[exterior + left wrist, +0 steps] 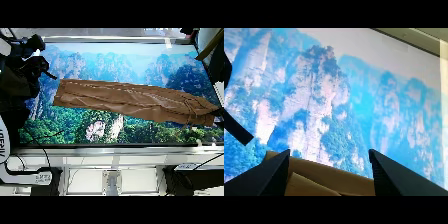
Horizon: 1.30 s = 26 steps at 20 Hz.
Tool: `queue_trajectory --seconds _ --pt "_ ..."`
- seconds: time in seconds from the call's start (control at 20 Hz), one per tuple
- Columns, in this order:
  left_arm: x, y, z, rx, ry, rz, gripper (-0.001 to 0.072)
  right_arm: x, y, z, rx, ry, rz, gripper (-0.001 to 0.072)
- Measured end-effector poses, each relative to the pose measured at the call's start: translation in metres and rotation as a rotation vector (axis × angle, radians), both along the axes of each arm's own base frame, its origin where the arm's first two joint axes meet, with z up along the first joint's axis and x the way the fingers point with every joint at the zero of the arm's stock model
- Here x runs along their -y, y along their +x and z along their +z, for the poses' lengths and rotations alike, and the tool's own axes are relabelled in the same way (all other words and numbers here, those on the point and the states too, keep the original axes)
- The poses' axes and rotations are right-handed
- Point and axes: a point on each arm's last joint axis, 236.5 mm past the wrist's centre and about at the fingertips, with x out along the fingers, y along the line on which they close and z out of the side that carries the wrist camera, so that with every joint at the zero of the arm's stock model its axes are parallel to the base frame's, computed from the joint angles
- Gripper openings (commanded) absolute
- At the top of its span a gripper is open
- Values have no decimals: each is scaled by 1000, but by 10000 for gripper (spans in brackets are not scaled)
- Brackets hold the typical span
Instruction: Fold the clothes and pants, and hang the long-sleeved shirts on hangers.
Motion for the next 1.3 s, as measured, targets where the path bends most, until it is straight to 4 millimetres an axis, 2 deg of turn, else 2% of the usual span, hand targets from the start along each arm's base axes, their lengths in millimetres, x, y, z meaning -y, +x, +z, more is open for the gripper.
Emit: queue_trajectory --seconds 0.15,0.35,0.45,0.6,0.75,0.9,1.0,1.1,1.15,1.2,1.3 --pt "23 -3 3 1 3 -44 573 9 7 -15 12 14 23 685" --pt "47 -5 4 2 4 -89 572 18 15 -26 19 31 56 685" --pt "55 -6 4 2 4 -103 542 14 20 -30 25 58 83 684" --pt "60 -7 4 1 1 -111 542 7 27 -37 31 90 126 683" --pt "62 -7 4 1 1 -115 542 -9 40 -44 44 130 176 676" --pt "63 -8 3 -2 1 -117 542 -27 55 -51 61 153 236 573" --pt "63 -9 2 -10 2 -118 542 -39 65 -53 86 157 282 425" --pt "64 -11 -1 -24 3 -121 542 -48 77 -53 120 158 309 78" --pt "64 -11 -2 -31 3 -122 536 -50 81 -53 129 153 321 40" --pt "64 -12 -3 -36 3 -122 427 -54 87 -48 158 164 323 40" --pt "64 -14 -6 -52 4 -125 143 -64 93 -38 195 197 341 40"
